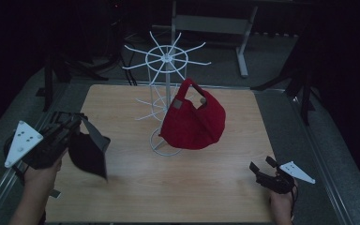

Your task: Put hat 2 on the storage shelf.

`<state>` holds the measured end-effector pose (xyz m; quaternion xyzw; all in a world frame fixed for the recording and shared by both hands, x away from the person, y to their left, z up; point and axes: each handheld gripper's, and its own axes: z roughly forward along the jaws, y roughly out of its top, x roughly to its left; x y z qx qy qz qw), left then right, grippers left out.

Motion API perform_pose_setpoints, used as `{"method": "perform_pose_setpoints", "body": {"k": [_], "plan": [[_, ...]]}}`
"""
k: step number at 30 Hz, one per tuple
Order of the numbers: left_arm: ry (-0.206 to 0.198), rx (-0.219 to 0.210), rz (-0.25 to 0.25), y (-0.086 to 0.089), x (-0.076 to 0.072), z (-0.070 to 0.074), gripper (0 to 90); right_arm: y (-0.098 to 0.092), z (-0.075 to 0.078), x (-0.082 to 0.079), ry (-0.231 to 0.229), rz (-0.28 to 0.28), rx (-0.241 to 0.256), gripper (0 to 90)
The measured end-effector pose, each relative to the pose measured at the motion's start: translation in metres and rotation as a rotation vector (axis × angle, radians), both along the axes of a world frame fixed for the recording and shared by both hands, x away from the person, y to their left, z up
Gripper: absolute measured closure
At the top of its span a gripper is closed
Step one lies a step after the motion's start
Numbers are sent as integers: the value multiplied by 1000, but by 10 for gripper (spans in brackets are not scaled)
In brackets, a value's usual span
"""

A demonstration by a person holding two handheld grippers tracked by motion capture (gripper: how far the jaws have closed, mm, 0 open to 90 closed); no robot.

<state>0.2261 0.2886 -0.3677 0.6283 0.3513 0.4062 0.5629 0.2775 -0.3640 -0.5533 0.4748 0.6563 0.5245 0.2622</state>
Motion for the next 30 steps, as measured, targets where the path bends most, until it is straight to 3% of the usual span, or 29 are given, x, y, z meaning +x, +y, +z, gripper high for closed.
{"method": "perform_pose_setpoints", "body": {"k": [14,25,30], "plan": [[-27,29,-21,-17,27,45,855,-1,0,0,3,0,5,165],[-96,19,-57,-28,24,81,855,0,0,0,2,0,3,166],[-91,29,-53,-37,32,93,855,0,0,0,4,0,1,166]]}}
